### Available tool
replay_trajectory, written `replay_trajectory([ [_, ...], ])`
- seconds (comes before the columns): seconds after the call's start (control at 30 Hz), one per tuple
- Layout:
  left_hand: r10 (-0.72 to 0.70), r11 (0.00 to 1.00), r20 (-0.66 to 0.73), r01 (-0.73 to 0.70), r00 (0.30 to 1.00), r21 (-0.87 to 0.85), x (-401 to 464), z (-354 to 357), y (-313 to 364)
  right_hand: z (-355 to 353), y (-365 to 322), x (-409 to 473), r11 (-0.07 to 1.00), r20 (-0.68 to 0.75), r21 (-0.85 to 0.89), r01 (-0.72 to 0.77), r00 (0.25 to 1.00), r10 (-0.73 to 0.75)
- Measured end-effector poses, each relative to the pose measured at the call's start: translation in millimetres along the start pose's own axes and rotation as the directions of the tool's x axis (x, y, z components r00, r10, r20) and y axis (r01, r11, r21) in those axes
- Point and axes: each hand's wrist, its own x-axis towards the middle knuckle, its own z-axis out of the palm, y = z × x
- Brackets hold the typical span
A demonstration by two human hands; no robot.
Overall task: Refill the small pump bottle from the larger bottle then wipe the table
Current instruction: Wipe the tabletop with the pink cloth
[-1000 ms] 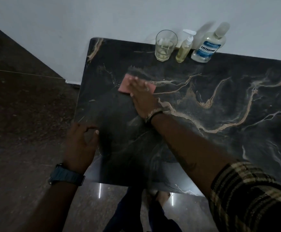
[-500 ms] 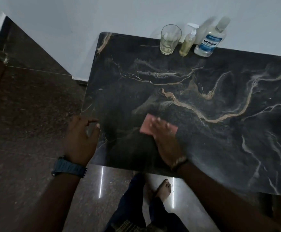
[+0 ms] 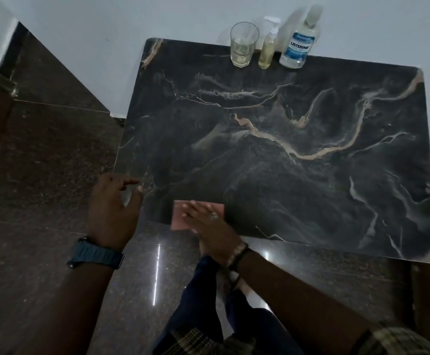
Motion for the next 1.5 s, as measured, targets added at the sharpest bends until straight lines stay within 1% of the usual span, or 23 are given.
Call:
replay_trajectory([
  [0.07, -0.022, 1.000, 0.004, 0.022, 1.000, -0.014, -11.6, -1.0, 2.5, -17.6, 25.0, -60.8, 0.988, -0.108, -0.009, -0.154, 0.982, 0.152],
  [0.1, -0.030, 0.999, 0.002, 0.030, 1.000, -0.017, -17.4, -1.4, 3.7, -28.5, 40.9, -91.7, 0.969, -0.178, -0.016, -0.247, 0.954, 0.240],
  [0.13, -0.030, 0.999, -0.002, 0.030, 1.000, -0.015, -23.3, -1.6, 5.2, -40.0, 57.0, -121.0, 0.937, -0.249, -0.008, -0.350, 0.908, 0.337],
  [0.2, -0.032, 0.999, 0.002, 0.032, 0.999, -0.016, -34.7, -1.7, 9.6, -60.1, 82.5, -165.4, 0.842, -0.357, 0.050, -0.538, 0.777, 0.518],
  [0.33, -0.067, 0.997, 0.033, 0.068, 0.997, -0.034, -53.3, -2.7, 17.2, -56.9, 82.7, -169.5, 0.708, -0.509, 0.176, -0.684, 0.552, 0.661],
  [0.37, -0.066, 0.997, 0.042, 0.067, 0.997, -0.028, -57.8, -2.3, 20.2, -48.0, 73.7, -157.1, 0.687, -0.528, 0.203, -0.698, 0.513, 0.677],
  [0.4, -0.065, 0.998, 0.045, 0.066, 0.997, -0.022, -61.8, -1.7, 23.4, -36.8, 63.1, -141.7, 0.689, -0.541, 0.199, -0.697, 0.508, 0.671],
  [0.43, -0.065, 0.998, 0.046, 0.066, 0.997, -0.017, -65.3, -0.7, 27.5, -24.5, 51.4, -124.9, 0.715, -0.532, 0.176, -0.677, 0.546, 0.648],
  [0.5, -0.066, 0.998, 0.049, 0.066, 0.997, -0.011, -70.1, 0.7, 35.6, -3.1, 22.6, -91.5, 0.811, -0.396, 0.105, -0.576, 0.723, 0.566],
  [0.57, -0.040, 0.999, 0.054, 0.040, 0.998, -0.003, -72.8, 4.4, 42.5, 8.9, 4.9, -76.0, 0.916, -0.232, -0.013, -0.400, 0.893, 0.387],
  [0.63, -0.023, 1.000, 0.058, 0.024, 0.998, -0.001, -72.8, 8.4, 46.8, 7.0, 9.7, -78.5, 0.962, -0.135, -0.101, -0.255, 0.961, 0.241],
  [0.73, -0.033, 0.999, 0.060, 0.032, 0.998, 0.010, -70.4, 13.5, 51.4, -9.6, 35.2, -123.0, 0.974, -0.147, -0.101, -0.205, 0.971, 0.189],
  [0.8, -0.007, 1.000, 0.054, 0.007, 0.999, 0.013, -68.7, 19.0, 56.3, -26.3, 57.5, -169.6, 0.959, -0.240, -0.032, -0.283, 0.933, 0.267],
  [0.9, 0.029, 1.000, 0.059, -0.028, 0.998, -0.007, -66.8, 27.9, 67.1, -67.4, 98.6, -212.0, 0.851, -0.383, 0.127, -0.510, 0.766, 0.516],
  [0.97, 0.053, 0.999, 0.065, -0.052, 0.997, -0.011, -66.6, 35.1, 76.2, -98.8, 126.4, -200.7, 0.772, -0.445, 0.233, -0.591, 0.641, 0.625],
  [1.03, 0.084, 0.996, 0.067, -0.083, 0.994, -0.016, -66.3, 41.8, 85.8, -126.6, 143.1, -166.3, 0.727, -0.464, 0.280, -0.627, 0.575, 0.674],
  [1.07, 0.091, 0.996, 0.073, -0.090, 0.993, -0.019, -65.9, 45.0, 91.0, -136.1, 147.4, -144.3, 0.725, -0.464, 0.272, -0.633, 0.574, 0.675],
  [1.13, 0.095, 0.995, 0.080, -0.094, 0.992, -0.015, -64.8, 49.5, 100.3, -139.7, 143.4, -98.7, 0.757, -0.432, 0.219, -0.615, 0.635, 0.641],
  [1.2, 0.094, 0.995, 0.077, -0.093, 0.993, -0.017, -62.7, 53.4, 107.9, -125.4, 123.3, -63.3, 0.831, -0.352, 0.087, -0.550, 0.763, 0.542],
  [1.27, 0.091, 0.996, 0.067, -0.090, 0.994, -0.012, -60.5, 57.0, 115.5, -99.9, 95.1, -51.0, 0.911, -0.217, -0.054, -0.408, 0.896, 0.388],
  [1.3, 0.092, 0.996, 0.060, -0.091, 0.994, -0.014, -59.3, 58.0, 118.6, -85.7, 82.9, -56.5, 0.944, -0.145, -0.081, -0.319, 0.941, 0.305],
  [1.4, 0.097, 0.995, 0.044, -0.095, 0.994, -0.033, -54.3, 58.5, 121.2, -55.4, 68.6, -109.3, 0.987, -0.032, -0.107, -0.118, 0.993, 0.115],
  [1.5, 0.083, 0.996, 0.051, -0.081, 0.995, -0.039, -47.2, 55.3, 118.0, -57.4, 83.0, -180.4, 0.988, -0.034, -0.063, -0.139, 0.990, 0.137],
])
